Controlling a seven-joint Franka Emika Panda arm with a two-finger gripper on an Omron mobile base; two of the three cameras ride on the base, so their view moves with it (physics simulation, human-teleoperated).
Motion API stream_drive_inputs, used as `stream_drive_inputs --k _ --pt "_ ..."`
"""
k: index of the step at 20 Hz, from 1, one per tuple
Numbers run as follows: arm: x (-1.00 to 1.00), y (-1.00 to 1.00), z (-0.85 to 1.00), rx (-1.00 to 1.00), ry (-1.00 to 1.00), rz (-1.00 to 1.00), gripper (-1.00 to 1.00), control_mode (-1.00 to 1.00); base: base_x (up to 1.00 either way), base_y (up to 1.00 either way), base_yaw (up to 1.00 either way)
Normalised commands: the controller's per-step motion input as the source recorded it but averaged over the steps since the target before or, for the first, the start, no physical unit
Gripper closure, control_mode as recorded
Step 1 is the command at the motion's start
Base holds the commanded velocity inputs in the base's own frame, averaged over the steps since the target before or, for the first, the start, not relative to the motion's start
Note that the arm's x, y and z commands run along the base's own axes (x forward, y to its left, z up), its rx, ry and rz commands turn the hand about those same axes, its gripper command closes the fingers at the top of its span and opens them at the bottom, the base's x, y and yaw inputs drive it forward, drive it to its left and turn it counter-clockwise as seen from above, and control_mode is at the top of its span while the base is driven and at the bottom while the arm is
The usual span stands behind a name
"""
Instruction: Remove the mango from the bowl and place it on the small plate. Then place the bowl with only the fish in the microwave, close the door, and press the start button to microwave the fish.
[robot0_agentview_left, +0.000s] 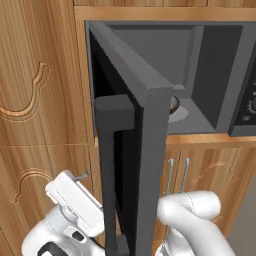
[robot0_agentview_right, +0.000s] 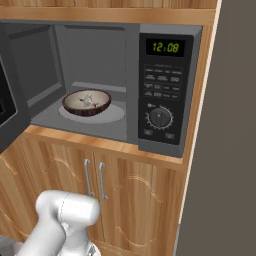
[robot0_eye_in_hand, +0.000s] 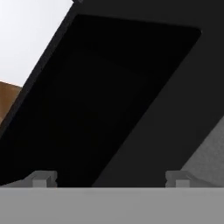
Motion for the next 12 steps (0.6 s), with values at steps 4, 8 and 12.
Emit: stream_drive_inputs --k 4,8,12 --pt "0.00 -0.69 0.62 0.21 -0.11 0.04 -1.00 -1.00 0.00 0.00 0.00" --pt "0.00 -0.85 0.33 0.29 -0.10 0.13 -1.00 -1.00 0.00 0.00 0.00" --pt "0.00 -0.81 0.25 0.27 -0.06 0.19 -1.00 -1.00 0.00 0.00 0.00"
